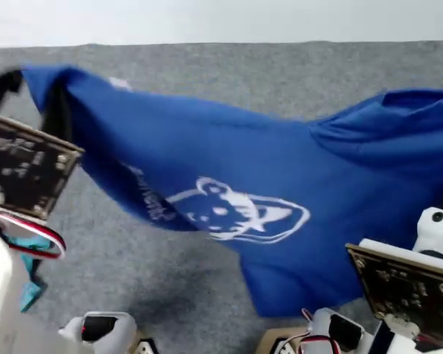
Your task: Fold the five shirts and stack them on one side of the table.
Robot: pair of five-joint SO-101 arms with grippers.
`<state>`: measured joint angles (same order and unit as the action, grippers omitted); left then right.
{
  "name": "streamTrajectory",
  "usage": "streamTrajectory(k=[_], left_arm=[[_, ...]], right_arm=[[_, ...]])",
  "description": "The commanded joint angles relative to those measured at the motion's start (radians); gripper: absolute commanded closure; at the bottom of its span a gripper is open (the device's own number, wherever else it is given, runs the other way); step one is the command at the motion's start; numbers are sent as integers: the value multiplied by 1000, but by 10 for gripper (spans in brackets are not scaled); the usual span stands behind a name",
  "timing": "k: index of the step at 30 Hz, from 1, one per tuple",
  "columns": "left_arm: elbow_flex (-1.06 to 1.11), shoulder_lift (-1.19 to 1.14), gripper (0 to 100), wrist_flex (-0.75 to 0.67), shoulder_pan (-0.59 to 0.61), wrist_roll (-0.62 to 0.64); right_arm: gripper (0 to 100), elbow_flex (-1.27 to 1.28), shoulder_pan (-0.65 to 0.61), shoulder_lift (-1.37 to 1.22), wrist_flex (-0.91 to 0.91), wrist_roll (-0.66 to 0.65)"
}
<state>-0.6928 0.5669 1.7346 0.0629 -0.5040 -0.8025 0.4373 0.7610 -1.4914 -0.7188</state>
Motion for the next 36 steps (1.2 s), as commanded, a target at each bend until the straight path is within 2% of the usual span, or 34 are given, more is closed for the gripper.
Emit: streamTrajectory(k=[1,5,9,19,27,36], left_arm=[[372,192,893,8,8,-8],[618,368,893,-109,9,-11],[746,499,893,-261,9,-11],[766,637,893,-545,9,-12],[766,733,893,-626,9,-41],[776,795,893,-617,9,-77]], right_arm=[[990,-18,12,-13,25,-20],[990,-15,12,-13,51,-25],[990,-14,13,-13,116,-23],[990,-31,13,12,180,-23],[990,-37,13,71,185,-28],[990,-21,13,82,239,-57]])
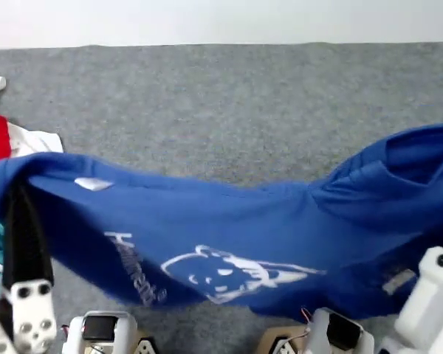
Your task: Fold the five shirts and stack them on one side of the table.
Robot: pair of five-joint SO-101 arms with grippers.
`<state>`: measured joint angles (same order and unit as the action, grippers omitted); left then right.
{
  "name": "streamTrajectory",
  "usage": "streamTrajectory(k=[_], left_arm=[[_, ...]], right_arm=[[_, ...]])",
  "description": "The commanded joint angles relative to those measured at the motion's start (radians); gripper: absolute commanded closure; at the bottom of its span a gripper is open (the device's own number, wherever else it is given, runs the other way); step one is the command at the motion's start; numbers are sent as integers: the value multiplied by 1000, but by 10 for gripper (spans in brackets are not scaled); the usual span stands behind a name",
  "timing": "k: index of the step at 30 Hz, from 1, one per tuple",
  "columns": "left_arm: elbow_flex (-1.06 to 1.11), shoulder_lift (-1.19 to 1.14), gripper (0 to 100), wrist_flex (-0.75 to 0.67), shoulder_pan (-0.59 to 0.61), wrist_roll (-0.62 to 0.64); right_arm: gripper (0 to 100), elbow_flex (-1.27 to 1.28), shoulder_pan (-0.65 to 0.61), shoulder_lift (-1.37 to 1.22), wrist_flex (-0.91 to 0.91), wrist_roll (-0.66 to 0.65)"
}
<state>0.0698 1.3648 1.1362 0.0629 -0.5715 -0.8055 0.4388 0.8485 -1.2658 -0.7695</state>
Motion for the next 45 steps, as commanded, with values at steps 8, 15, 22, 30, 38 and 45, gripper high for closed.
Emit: streamTrajectory(k=[8,15,22,30,38,45], left_arm=[[186,-6,893,158,58,-9],[539,-6,893,87,97,-6],[891,-8,893,-238,95,-5],[1013,-9,893,-324,94,2],[1007,-92,892,-321,-29,201],[842,-491,889,-321,-178,379]], right_arm=[[990,279,8,-4,-56,-2],[989,700,-22,-4,-44,43],[989,1076,-163,4,88,66],[989,1289,-208,5,179,81],[989,1392,-183,5,171,81],[989,1462,-117,5,170,81]])
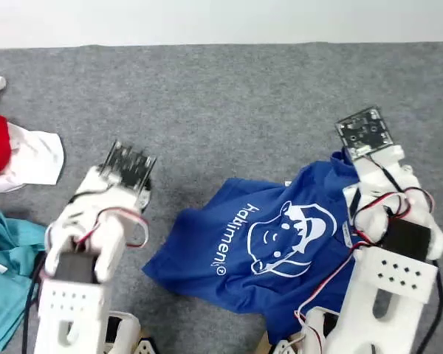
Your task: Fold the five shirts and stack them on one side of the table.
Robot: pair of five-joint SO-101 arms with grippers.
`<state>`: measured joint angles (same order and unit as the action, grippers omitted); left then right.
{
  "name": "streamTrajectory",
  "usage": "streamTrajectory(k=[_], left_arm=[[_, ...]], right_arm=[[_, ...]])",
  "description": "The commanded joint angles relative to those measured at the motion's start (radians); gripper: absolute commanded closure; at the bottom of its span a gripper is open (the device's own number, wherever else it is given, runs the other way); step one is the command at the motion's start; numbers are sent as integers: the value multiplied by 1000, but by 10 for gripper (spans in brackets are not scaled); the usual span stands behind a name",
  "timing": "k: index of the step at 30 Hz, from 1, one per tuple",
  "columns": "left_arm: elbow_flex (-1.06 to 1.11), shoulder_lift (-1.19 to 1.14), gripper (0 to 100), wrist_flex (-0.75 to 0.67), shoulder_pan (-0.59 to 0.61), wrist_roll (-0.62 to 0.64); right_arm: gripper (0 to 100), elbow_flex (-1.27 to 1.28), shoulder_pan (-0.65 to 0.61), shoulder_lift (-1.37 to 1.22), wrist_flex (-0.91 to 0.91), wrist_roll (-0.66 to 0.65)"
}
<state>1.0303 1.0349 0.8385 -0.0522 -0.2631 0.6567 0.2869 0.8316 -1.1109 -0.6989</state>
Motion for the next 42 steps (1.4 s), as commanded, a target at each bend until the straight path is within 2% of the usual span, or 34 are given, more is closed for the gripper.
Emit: streamTrajectory(k=[1,7,11,22,24,31,34,42], left_arm=[[-156,-224,889,-23,-89,87],[-421,-623,889,-21,-219,101],[-641,-895,892,49,-278,101],[-1495,-1613,888,548,-353,100],[-1662,-1723,886,647,-356,68],[-2178,-2065,791,910,-373,31],[-2275,-2151,787,918,-364,31],[-2285,-2223,786,914,-365,31]], right_arm=[[989,9,45,22,13,11],[989,23,71,22,-53,11],[989,23,71,22,-94,11],[989,23,73,22,-189,12],[989,23,73,22,-197,12],[989,23,71,22,-200,60],[989,23,71,22,-200,60],[989,23,71,22,-199,60]])
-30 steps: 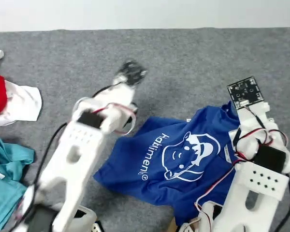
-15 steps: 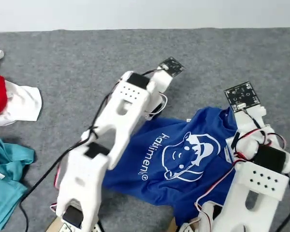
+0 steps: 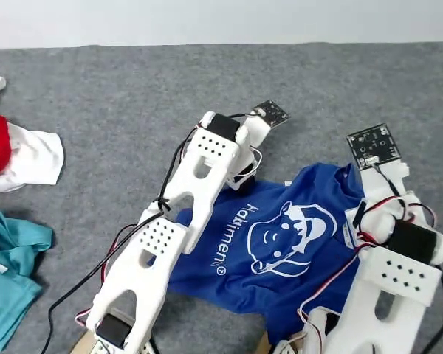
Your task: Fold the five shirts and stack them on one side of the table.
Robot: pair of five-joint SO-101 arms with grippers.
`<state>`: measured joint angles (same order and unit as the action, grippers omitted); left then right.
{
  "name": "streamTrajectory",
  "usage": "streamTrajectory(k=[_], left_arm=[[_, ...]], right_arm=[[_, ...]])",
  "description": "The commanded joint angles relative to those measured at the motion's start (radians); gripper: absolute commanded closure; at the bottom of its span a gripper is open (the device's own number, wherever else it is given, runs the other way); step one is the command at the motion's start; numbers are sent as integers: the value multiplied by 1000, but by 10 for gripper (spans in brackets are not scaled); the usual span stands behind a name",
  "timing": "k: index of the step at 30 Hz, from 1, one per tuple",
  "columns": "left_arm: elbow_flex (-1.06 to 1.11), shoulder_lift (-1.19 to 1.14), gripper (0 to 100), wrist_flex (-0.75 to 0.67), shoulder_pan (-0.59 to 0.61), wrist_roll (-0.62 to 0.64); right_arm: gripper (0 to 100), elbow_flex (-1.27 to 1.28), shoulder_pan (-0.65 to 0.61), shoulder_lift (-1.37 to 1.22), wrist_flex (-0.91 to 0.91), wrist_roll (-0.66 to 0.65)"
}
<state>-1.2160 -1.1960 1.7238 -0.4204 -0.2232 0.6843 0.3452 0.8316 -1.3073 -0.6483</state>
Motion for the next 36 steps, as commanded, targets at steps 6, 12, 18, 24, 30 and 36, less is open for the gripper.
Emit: streamTrajectory(k=[6,12,18,24,30,36], left_arm=[[-31,2,808,29,-11,-9],[-2,0,924,29,-38,-12],[-1,12,998,29,-46,-28],[-67,178,998,31,3,-25],[-71,420,998,29,66,-11],[-71,583,998,29,152,71]], right_arm=[[989,-6,12,22,5,9],[989,-8,12,22,5,5],[989,-14,12,24,5,3],[990,-89,8,104,-4,3],[990,-144,12,220,-4,3],[990,-195,13,343,-4,3]])
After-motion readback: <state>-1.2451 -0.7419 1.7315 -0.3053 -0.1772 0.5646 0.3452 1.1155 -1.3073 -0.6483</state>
